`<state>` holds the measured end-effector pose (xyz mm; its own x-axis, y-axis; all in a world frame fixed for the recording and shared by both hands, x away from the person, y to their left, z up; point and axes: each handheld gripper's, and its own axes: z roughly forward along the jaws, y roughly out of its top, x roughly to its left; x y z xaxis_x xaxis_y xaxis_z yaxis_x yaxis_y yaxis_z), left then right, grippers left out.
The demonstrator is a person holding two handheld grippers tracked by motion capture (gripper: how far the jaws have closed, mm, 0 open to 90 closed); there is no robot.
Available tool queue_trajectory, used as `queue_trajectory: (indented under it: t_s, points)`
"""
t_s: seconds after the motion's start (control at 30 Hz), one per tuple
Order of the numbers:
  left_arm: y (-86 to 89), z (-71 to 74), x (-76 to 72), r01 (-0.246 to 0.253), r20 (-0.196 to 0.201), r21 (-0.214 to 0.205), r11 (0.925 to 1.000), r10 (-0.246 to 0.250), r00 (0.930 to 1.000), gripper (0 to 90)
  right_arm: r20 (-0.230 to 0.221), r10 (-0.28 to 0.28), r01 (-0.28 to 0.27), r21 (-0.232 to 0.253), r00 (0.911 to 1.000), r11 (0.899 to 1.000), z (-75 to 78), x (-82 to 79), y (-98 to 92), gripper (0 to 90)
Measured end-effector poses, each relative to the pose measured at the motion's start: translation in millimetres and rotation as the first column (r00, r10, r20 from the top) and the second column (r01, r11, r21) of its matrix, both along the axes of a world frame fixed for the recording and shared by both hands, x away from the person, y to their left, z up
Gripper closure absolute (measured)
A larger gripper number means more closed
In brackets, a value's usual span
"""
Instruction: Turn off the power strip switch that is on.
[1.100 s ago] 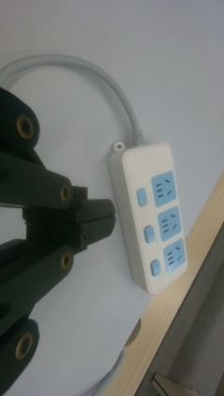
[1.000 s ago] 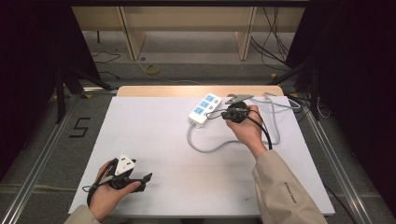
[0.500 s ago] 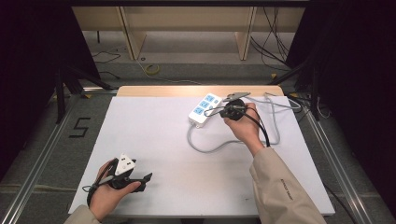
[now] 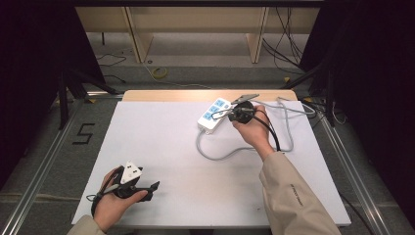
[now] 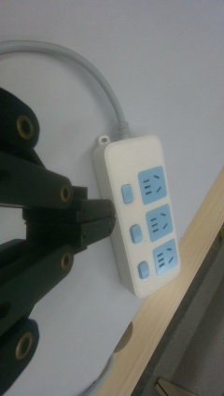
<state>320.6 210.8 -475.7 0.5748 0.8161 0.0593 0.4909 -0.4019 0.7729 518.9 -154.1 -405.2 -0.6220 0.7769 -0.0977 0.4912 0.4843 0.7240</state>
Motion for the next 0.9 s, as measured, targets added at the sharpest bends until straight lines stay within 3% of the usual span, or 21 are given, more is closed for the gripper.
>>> queue_trajectory:
  t_s: [0.9]
  points:
    - [-0.6,-0.3,0.1,0.004,-0.002,-0.001,1.0,-0.004,1.0,20.4,-0.022,0.009,-0.009,-0.022,0.9997,1.0,-2.9,12.7,14.5,90.0]
